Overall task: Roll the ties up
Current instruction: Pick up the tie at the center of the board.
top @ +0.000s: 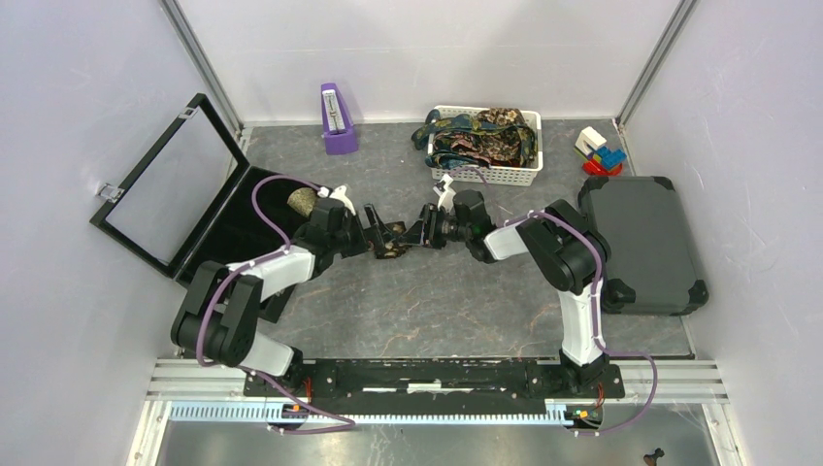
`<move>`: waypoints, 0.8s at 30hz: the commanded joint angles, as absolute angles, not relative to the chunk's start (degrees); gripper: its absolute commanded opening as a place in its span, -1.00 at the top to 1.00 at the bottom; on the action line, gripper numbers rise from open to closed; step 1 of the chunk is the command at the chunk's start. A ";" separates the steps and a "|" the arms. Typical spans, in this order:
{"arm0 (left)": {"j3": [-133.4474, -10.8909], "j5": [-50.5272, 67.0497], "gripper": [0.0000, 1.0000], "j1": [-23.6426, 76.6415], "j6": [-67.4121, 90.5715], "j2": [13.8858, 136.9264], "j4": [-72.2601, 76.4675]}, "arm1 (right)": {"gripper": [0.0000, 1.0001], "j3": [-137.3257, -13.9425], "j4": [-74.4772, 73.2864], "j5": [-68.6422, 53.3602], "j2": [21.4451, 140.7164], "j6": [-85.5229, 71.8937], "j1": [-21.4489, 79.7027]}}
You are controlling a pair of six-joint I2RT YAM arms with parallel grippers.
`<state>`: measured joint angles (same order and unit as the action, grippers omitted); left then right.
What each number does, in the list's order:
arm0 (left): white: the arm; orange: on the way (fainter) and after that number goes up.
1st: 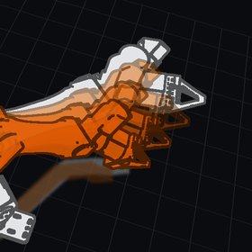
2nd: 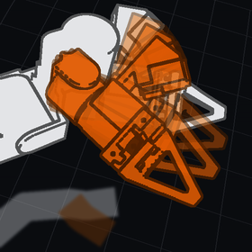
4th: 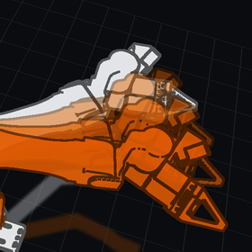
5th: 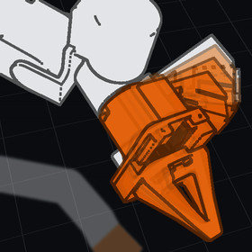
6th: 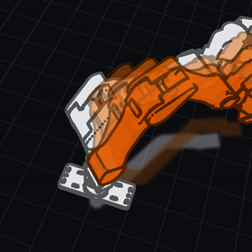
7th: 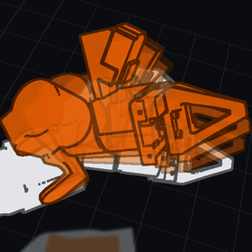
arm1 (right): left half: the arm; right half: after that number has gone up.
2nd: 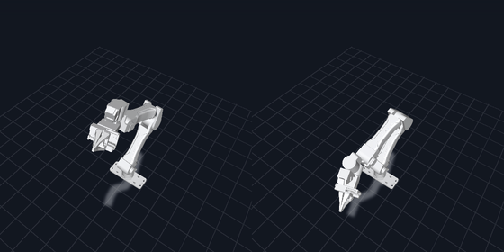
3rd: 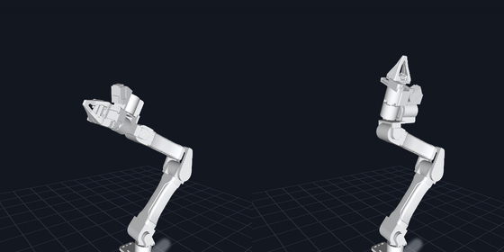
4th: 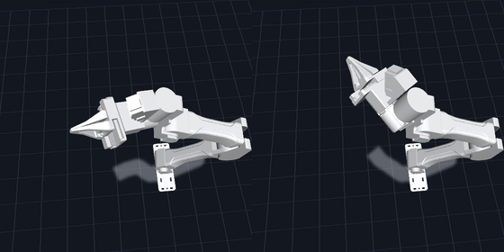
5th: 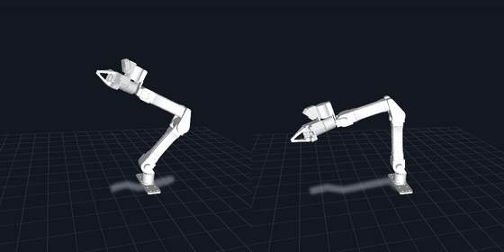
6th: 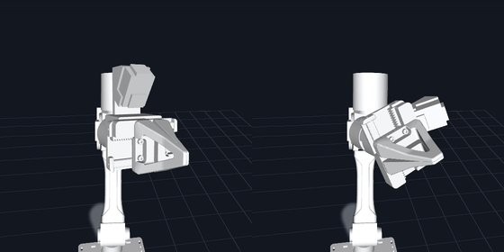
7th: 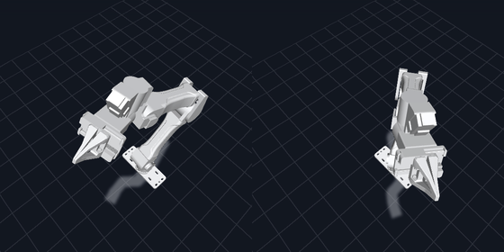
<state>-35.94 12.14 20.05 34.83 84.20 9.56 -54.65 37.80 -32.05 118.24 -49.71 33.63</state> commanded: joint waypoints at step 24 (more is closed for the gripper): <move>-32.31 25.93 -0.91 16.35 40.18 94.98 34.78 | 0.35 -60.38 35.42 -35.55 124.43 -49.24 32.13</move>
<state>-33.61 20.93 16.71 36.99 92.23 26.06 -58.61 37.95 -35.68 122.17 -50.17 32.49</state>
